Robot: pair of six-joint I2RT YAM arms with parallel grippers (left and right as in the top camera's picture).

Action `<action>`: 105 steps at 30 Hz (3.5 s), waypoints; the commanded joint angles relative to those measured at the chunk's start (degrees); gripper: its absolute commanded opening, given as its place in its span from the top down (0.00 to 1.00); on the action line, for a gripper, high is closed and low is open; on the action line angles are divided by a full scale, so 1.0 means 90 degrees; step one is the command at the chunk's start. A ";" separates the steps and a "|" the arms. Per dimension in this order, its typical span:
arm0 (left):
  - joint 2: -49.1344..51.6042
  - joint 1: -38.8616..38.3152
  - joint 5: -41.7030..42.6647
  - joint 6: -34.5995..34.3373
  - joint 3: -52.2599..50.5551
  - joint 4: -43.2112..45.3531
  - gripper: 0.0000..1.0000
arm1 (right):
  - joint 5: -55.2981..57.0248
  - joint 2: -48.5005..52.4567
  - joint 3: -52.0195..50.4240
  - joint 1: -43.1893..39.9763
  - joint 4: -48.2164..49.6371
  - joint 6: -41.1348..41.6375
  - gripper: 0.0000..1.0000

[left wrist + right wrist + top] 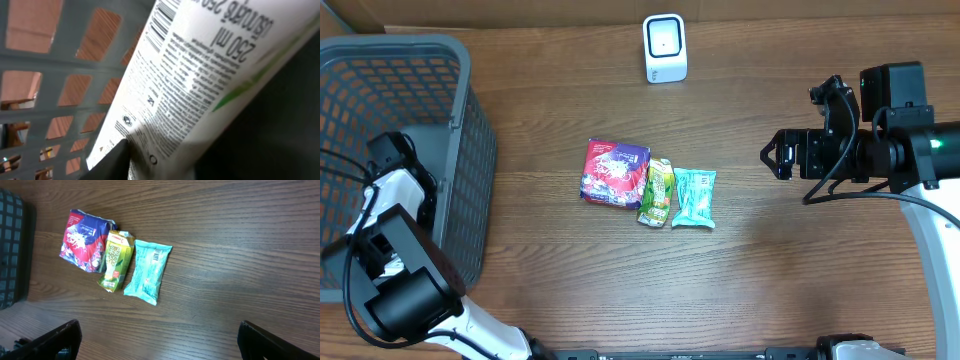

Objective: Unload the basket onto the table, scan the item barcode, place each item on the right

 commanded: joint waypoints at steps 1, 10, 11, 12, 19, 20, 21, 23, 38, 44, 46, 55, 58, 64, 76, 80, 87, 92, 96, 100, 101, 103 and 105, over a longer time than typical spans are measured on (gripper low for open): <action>0.0202 0.0061 0.0444 -0.0313 -0.0469 0.0049 0.67 | -0.0029 0.0007 -0.0034 0.0029 -0.0012 -0.0051 0.00; 0.0452 -0.0192 0.0911 -0.0464 -0.0631 0.0165 0.96 | 0.0015 0.0007 -0.0036 0.0029 -0.0007 -0.0051 0.00; 0.0444 -0.0253 0.0911 -0.0449 -0.0590 0.0158 0.96 | 0.0012 0.0007 -0.0034 0.0029 -0.0005 -0.0049 0.00; 0.0444 -0.0330 0.0916 -0.0440 -0.0517 0.0141 0.96 | 0.0015 0.0007 -0.0034 0.0029 -0.0002 -0.0049 0.00; 0.0442 -0.0945 0.1603 -0.0454 0.0478 -0.0750 0.96 | 0.0012 0.0007 -0.0034 0.0029 0.0046 -0.0049 0.00; 0.0442 -0.1008 0.1885 -0.0515 0.0755 -0.1030 0.96 | 0.0015 0.0007 -0.0034 0.0029 0.0058 -0.0049 0.00; 0.0442 -0.1044 0.2147 -0.0585 0.1022 -0.1297 0.96 | 0.0015 0.0007 -0.0034 0.0029 0.0063 -0.0049 0.00; 0.0442 -0.1061 0.2851 -0.0610 0.1712 -0.1933 0.96 | 0.0015 0.0007 -0.0034 0.0029 0.0070 -0.0051 0.00; 0.0432 -0.1054 0.3990 -0.0923 0.4056 -0.3808 0.96 | 0.0012 0.0007 -0.0034 0.0029 0.0066 -0.0051 0.00; 0.0449 -0.1054 0.3983 -0.1275 0.4141 -0.4012 0.96 | 0.0012 0.0007 -0.0034 0.0029 0.0061 -0.0051 0.00; 0.0471 -0.1052 0.3983 -0.1418 0.4056 -0.4041 0.96 | 0.0012 0.0007 -0.0034 0.0029 0.0061 -0.0049 0.00; 0.0505 -0.1054 0.4175 -0.1732 0.2822 -0.3257 0.64 | 0.0012 0.0007 -0.0036 0.0029 0.0061 -0.0051 0.00; 0.0505 -0.1054 0.4170 -0.1685 0.2446 -0.3045 0.56 | 0.0012 0.0007 -0.0034 0.0029 0.0063 -0.0051 0.00; 0.0505 -0.1052 0.3995 -0.1129 0.1921 -0.2718 0.47 | 0.0012 0.0007 -0.0034 0.0029 0.0070 -0.0051 0.00; 0.0505 -0.1042 0.2652 -0.0644 0.1379 -0.1719 0.22 | 0.0012 0.0007 -0.0034 0.0029 0.0066 -0.0051 0.00; 0.0505 -0.1039 0.2569 -0.0488 0.1319 -0.1579 0.29 | 0.0015 0.0007 -0.0036 0.0029 0.0066 -0.0051 0.00; 0.0505 -0.1039 0.2647 -0.0495 0.0872 -0.1406 0.59 | 0.0015 0.0007 -0.0034 0.0029 0.0102 -0.0051 0.00; 0.0505 -0.1039 0.2817 -0.0605 0.0743 -0.1384 0.96 | 0.0015 0.0007 -0.0034 0.0029 0.0163 -0.0051 0.00; 0.0495 -0.1042 0.2815 -0.0716 0.0891 -0.1506 0.96 | 0.0015 0.0007 -0.0034 0.0029 0.0165 -0.0051 0.00; 0.0432 -0.1039 0.2815 -0.0848 0.1661 -0.2096 0.96 | 0.0015 0.0007 -0.0034 0.0029 0.0165 -0.0051 0.00; 0.0423 -0.1039 0.2815 -0.0848 0.2006 -0.2348 0.96 | 0.0015 0.0007 -0.0034 0.0029 0.0165 -0.0051 0.00; 0.0420 -0.1039 0.2815 -0.0848 0.2786 -0.2871 0.96 | 0.0015 0.0007 -0.0034 0.0029 0.0172 -0.0051 0.00; 0.0420 -0.1039 0.2815 -0.0848 0.3757 -0.3468 0.96 | 0.0015 0.0007 -0.0034 0.0029 0.0180 -0.0051 0.00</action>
